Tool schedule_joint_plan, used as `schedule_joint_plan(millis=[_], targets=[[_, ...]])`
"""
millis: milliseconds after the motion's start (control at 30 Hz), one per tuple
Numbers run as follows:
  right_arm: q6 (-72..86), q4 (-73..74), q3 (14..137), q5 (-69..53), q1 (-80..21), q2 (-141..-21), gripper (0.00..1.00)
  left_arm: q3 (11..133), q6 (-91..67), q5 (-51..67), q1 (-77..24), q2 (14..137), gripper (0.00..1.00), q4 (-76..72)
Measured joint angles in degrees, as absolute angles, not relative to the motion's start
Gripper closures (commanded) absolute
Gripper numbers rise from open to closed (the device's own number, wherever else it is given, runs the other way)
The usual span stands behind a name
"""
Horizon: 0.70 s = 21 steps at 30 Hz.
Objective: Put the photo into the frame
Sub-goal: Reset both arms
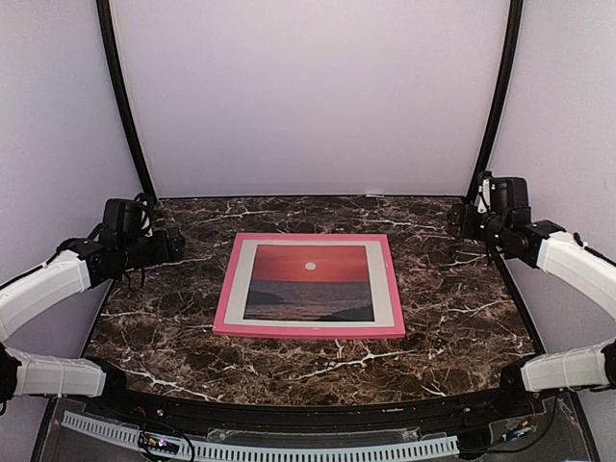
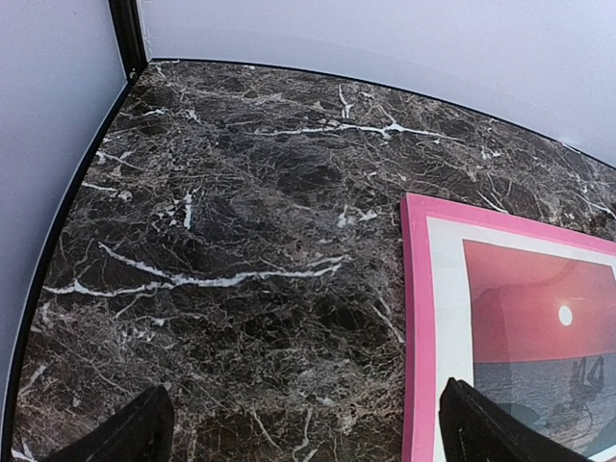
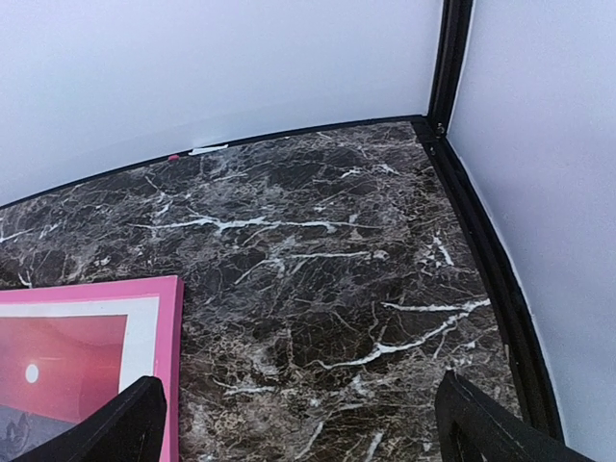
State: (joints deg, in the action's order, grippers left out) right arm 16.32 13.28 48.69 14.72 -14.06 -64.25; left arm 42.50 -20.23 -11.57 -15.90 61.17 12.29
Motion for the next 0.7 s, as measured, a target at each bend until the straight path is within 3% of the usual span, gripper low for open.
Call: schedule_joint_plan(millis=[700], targets=[[16.3,1.9,37.1,17.6,-13.9,-58.9,0.01,38.6,-17.3,-14.1,-15.9,55.8,0.01,8.0]])
